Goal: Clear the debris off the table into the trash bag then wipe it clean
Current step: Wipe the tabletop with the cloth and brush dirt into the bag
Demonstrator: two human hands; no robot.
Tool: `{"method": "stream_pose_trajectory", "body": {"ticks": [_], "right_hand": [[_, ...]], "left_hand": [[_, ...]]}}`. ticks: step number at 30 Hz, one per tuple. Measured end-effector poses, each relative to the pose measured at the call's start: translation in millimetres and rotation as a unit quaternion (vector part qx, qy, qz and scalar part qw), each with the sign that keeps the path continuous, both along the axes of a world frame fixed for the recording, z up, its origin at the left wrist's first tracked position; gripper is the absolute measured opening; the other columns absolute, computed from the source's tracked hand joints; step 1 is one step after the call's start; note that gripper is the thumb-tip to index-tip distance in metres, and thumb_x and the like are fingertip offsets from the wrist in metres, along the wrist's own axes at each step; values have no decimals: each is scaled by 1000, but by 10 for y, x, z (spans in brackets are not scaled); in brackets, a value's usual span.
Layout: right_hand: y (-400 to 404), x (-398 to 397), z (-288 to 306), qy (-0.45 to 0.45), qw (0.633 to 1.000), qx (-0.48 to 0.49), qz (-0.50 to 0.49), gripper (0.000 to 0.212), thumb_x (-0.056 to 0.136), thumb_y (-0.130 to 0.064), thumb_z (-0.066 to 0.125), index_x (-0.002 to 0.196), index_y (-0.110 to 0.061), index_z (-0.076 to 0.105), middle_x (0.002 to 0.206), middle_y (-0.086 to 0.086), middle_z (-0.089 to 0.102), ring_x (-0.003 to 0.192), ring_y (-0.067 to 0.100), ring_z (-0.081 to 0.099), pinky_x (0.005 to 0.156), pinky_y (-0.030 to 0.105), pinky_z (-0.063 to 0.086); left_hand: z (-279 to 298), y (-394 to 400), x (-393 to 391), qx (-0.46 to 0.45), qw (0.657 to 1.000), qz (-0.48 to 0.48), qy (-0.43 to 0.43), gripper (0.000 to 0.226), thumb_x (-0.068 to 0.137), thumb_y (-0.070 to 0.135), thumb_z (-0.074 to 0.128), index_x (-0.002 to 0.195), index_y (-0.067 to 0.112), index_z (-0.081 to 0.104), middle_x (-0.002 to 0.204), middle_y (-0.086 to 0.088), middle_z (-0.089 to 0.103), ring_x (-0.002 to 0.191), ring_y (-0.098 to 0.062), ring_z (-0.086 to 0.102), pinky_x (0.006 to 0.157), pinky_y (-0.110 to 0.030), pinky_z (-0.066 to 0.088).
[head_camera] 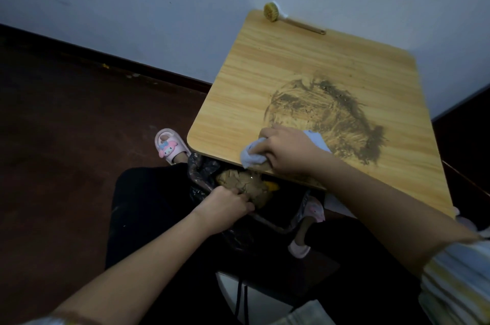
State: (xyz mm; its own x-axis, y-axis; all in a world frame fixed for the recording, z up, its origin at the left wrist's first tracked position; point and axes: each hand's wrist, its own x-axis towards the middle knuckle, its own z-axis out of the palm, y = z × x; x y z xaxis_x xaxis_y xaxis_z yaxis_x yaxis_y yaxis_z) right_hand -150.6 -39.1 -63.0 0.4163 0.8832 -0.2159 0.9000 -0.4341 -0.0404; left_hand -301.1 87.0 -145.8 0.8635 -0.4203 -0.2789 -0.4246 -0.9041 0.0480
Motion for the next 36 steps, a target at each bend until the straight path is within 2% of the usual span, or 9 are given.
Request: {"method": "stream_pose_trajectory", "body": {"ticks": [3, 6, 9, 13, 16, 24, 29, 32, 36], "right_hand": [[123, 180, 64, -32, 996, 28, -78, 35, 95, -17, 48, 123, -33, 62, 110, 6, 52, 101, 30, 46, 71, 33, 35], [279, 213, 15, -54, 992, -15, -110, 31, 98, -14, 45, 120, -27, 62, 113, 8, 48, 102, 29, 44, 74, 35, 37], [298, 142, -57, -62, 993, -40, -94, 27, 96, -7, 45, 110, -23, 61, 110, 8, 48, 100, 28, 43, 76, 36, 39], [178, 45, -119, -86, 995, -42, -34, 18, 93, -9, 45, 98, -21, 58, 100, 7, 45, 86, 24, 39, 65, 34, 27], [95, 3, -126, -86, 995, -42, 3, 22, 92, -9, 45, 99, -22, 61, 99, 6, 47, 81, 23, 33, 64, 33, 25], [-25, -94, -124, -74, 995, -48, 39, 33, 92, -13, 44, 112, -29, 65, 108, 4, 54, 90, 26, 44, 64, 33, 28], [-77, -134, -96, -57, 996, -30, 58, 35, 94, -16, 42, 118, -30, 64, 112, 3, 55, 94, 26, 45, 66, 32, 26], [-103, -37, 20, -37, 999, 32, -2, 36, 92, -19, 48, 122, -32, 65, 112, 4, 57, 99, 29, 48, 74, 35, 39], [-94, 207, 92, -58, 993, 47, -94, 40, 93, -15, 49, 127, -31, 61, 121, 8, 54, 106, 31, 46, 81, 37, 39]], "left_hand": [[-1, -17, -10, 0, 1000, 0, 2, 37, 92, 10, 43, 126, 23, 50, 120, -3, 57, 106, -28, 56, 66, -34, 41], [7, -20, -11, 3, 1000, -2, 2, 37, 93, 10, 42, 127, 22, 50, 122, -4, 56, 108, -29, 55, 69, -35, 44], [24, -20, -9, 8, 1000, -3, 5, 38, 93, 10, 43, 129, 22, 48, 124, -4, 55, 109, -29, 54, 71, -35, 45], [4, -11, -23, 13, 1000, 1, 7, 37, 94, 11, 42, 129, 23, 47, 126, -4, 53, 110, -29, 54, 71, -36, 46], [4, -11, -28, 17, 1000, -1, 2, 37, 95, 11, 41, 130, 23, 47, 125, -4, 53, 109, -29, 55, 70, -36, 46], [43, -10, -61, 18, 1000, -4, 1, 38, 94, 12, 42, 129, 24, 48, 124, -3, 55, 109, -29, 56, 70, -35, 45], [61, 5, -97, 17, 1000, -8, 2, 38, 93, 12, 41, 129, 23, 49, 122, -3, 56, 109, -30, 56, 65, -32, 35], [71, 15, -96, 15, 1000, -3, -3, 38, 94, 12, 40, 129, 24, 48, 124, -3, 56, 110, -30, 56, 69, -33, 44], [95, -7, -82, 15, 1000, 0, 0, 41, 94, 12, 41, 132, 26, 46, 126, -2, 55, 111, -28, 55, 73, -36, 47]]}}
